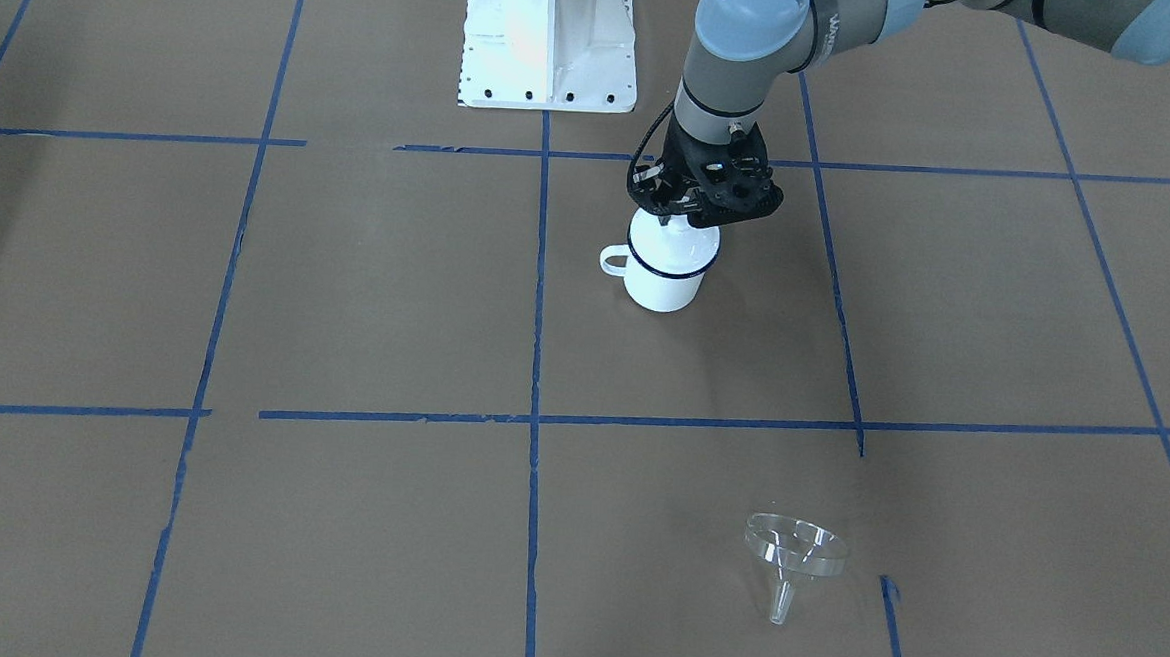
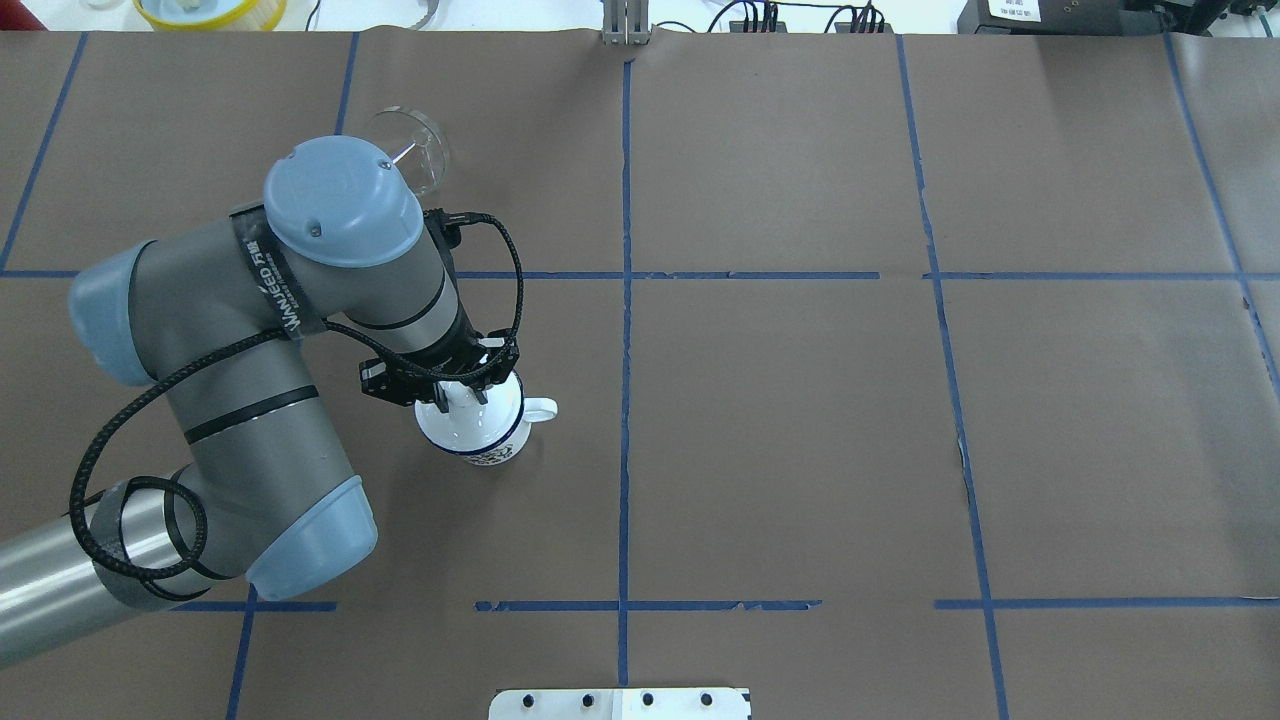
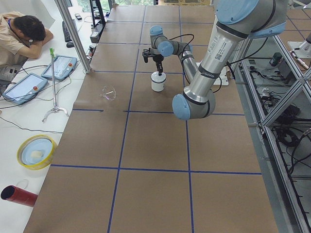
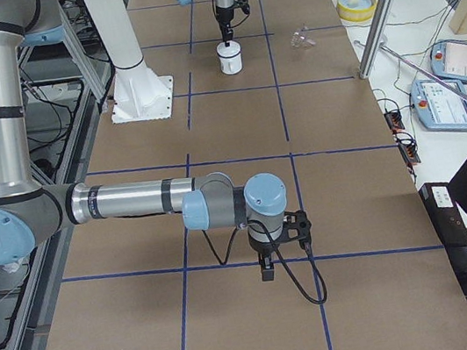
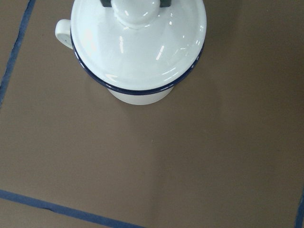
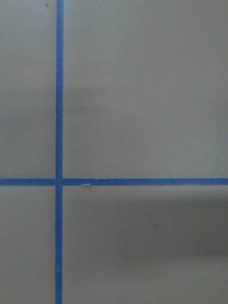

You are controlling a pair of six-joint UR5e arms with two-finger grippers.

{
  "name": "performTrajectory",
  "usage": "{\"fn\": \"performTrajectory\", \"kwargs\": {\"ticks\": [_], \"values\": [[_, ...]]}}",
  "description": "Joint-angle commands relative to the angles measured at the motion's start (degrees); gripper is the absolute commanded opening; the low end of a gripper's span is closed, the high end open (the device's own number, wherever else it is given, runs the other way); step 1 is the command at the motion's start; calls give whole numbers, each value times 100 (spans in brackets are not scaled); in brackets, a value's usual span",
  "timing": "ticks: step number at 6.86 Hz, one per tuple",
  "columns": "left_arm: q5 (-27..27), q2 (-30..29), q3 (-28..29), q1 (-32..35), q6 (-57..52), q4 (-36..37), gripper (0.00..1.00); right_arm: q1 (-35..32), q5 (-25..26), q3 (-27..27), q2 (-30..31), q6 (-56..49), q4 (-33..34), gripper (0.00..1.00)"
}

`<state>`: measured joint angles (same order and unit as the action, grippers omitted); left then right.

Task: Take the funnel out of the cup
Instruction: 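Lower the lid onto the mug rim and open the left gripper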

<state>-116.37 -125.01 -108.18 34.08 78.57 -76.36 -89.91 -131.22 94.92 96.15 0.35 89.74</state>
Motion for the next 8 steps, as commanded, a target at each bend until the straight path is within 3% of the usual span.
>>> {"fn": "performTrajectory", "kwargs": {"ticks": [1, 3, 4, 6, 8], "values": [[0, 12, -1, 2, 1, -2, 0, 0, 0, 0, 0, 0, 0, 100], [0, 12, -1, 2, 1, -2, 4, 0, 0, 0, 0, 0, 0, 100], [0, 12, -1, 2, 1, -2, 13, 0, 0, 0, 0, 0, 0, 100], [0, 21, 8, 2, 9, -2, 66, 0, 0, 0, 0, 0, 0, 100], [9, 21, -1, 2, 9, -2, 90, 0, 0, 0, 0, 0, 0, 100]]}}
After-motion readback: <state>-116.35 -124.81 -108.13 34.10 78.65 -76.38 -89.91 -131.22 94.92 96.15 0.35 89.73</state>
